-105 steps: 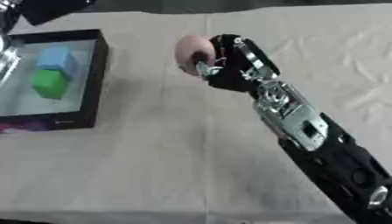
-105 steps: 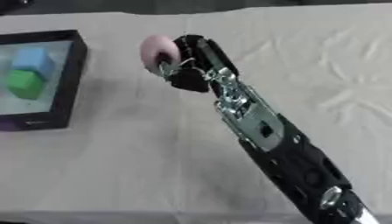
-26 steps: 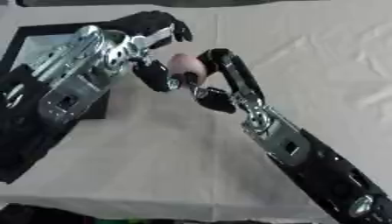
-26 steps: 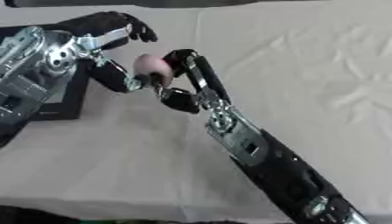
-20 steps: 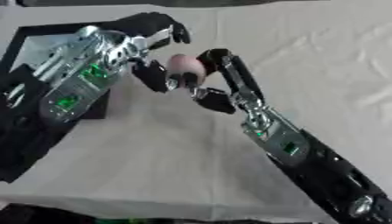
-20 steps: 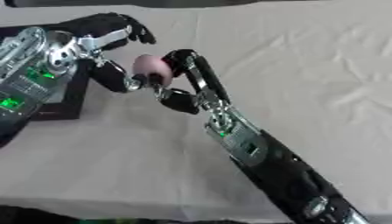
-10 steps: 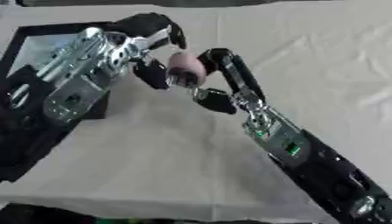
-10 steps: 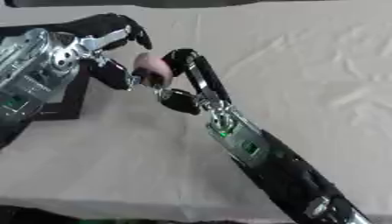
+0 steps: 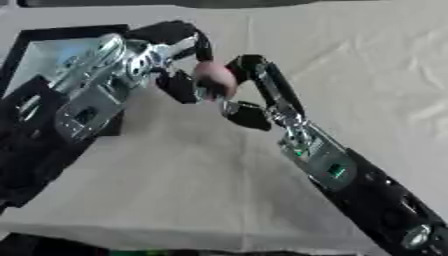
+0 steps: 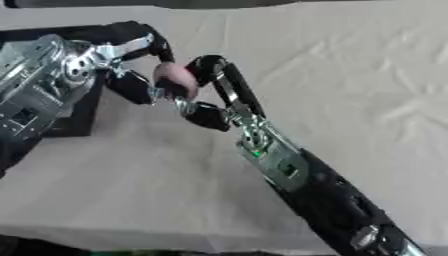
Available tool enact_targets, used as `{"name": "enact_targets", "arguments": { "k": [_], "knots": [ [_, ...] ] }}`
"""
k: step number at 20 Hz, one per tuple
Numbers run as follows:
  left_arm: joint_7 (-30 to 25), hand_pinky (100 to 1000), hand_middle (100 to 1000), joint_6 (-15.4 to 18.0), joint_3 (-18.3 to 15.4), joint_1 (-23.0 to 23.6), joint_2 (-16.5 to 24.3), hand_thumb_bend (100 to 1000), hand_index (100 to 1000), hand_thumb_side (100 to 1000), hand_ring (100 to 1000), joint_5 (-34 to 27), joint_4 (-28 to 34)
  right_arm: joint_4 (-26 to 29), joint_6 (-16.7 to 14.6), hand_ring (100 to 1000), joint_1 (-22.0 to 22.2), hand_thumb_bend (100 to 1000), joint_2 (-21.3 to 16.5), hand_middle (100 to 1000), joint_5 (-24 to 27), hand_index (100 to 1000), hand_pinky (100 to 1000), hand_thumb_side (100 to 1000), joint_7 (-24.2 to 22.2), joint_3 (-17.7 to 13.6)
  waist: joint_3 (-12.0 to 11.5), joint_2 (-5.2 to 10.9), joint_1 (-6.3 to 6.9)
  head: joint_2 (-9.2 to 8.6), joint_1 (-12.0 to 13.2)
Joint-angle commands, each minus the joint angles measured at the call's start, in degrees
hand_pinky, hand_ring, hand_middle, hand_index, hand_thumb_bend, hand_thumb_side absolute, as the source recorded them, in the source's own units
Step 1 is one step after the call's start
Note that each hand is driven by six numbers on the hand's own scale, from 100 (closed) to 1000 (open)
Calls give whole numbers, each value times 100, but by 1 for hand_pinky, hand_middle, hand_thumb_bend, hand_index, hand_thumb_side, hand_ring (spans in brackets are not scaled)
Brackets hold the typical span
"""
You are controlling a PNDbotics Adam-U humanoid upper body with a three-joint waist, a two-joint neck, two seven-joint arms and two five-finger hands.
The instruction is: Pick up the objects with one hand, pass them to the other hand, and then place them into the box on the other side of the table.
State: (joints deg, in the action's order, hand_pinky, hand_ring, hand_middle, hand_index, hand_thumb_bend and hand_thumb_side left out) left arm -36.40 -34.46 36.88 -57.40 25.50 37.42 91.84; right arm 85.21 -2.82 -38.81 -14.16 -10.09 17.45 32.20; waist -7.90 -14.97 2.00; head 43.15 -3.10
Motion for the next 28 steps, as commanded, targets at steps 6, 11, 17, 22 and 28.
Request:
{"name": "enact_targets", "arguments": {
  "k": [6, 11, 17, 22, 28],
  "knots": [
    [-305, 771, 564, -534, -31, -71, -12, 100, 511, 160, 708, -4, -22, 143, -56, 589, -81, 100, -36, 490, -55, 518, 596, 100, 22, 5, -2, 93, -2, -23, 25],
    [-127, 767, 540, -484, -21, -68, 7, 100, 480, 158, 691, 81, 25, 89, -83, 611, -67, 253, -32, 552, -93, 595, 607, 100, -38, 13, 4, 96, 4, -23, 29],
    [-81, 762, 506, -373, -25, -55, 0, 100, 460, 153, 670, 271, 28, -3, -129, 675, -57, 396, -16, 635, -264, 710, 642, 164, -274, 14, 10, 95, 7, -36, 31],
    [-19, 761, 492, -309, -49, -37, -7, 100, 448, 153, 662, 438, 4, -81, -95, 702, -53, 377, -5, 683, -397, 789, 663, 292, -315, -7, 13, 94, 7, -39, 34],
    [113, 754, 481, -339, -179, 35, 52, 100, 442, 153, 653, 512, 78, -58, 6, 701, -58, 358, -25, 686, -413, 795, 664, 303, -241, -34, 19, 102, 13, -42, 44]
  ]
}}
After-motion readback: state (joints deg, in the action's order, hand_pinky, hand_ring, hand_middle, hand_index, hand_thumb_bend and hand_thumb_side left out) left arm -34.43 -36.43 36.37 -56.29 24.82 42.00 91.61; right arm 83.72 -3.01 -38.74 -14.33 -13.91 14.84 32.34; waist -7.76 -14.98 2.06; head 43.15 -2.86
